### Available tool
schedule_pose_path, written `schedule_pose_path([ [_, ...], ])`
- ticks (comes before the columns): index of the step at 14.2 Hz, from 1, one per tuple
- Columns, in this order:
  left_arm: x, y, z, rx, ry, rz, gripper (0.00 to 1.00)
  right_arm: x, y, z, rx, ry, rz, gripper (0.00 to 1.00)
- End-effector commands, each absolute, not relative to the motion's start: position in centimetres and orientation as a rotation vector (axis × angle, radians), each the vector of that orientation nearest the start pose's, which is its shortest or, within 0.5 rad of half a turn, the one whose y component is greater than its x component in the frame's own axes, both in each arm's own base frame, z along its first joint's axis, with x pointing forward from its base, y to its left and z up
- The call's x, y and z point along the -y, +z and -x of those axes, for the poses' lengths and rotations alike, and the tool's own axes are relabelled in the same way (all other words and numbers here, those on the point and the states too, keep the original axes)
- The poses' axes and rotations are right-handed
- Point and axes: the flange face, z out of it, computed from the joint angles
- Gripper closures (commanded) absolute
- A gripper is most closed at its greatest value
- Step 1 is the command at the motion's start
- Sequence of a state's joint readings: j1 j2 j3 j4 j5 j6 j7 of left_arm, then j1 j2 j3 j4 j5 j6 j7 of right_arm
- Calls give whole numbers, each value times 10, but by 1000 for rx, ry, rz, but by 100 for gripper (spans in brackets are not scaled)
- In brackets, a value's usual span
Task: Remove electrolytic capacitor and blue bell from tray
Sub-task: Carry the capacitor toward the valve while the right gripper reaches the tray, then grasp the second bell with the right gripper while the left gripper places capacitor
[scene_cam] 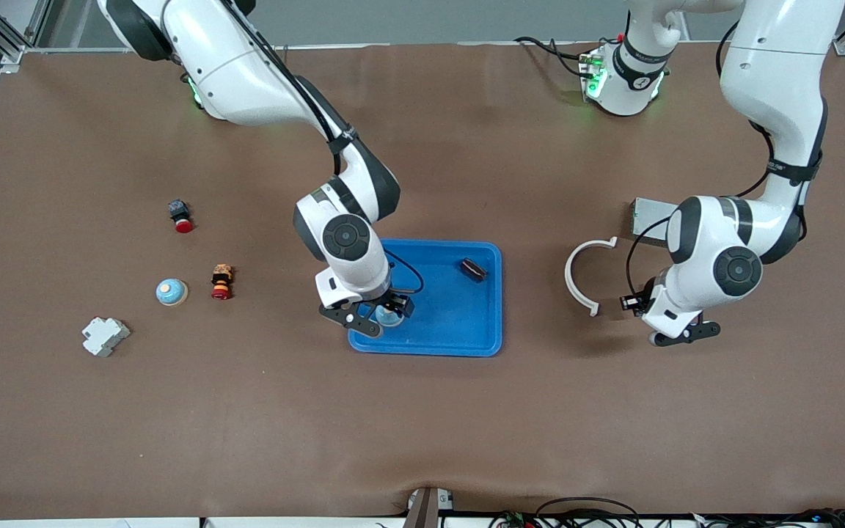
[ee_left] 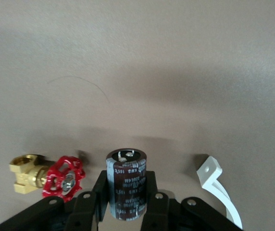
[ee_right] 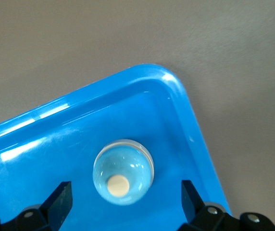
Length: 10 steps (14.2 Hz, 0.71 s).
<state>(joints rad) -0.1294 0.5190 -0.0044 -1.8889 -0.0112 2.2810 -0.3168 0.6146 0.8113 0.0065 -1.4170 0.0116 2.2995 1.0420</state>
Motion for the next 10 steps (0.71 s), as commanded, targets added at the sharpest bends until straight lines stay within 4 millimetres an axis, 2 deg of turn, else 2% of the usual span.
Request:
schedule_pose_path([
  [1,88,209,-614,308,201,3077,94,-446,204,-594,-682,-102,3011,0],
  [5,91,197,-614,301,197,3080,92,-449,203,-591,-663,-115,3030,0],
  [10,97,193,-613,291,201,3079,88,-450,201,-590,-667,-126,3034,0],
])
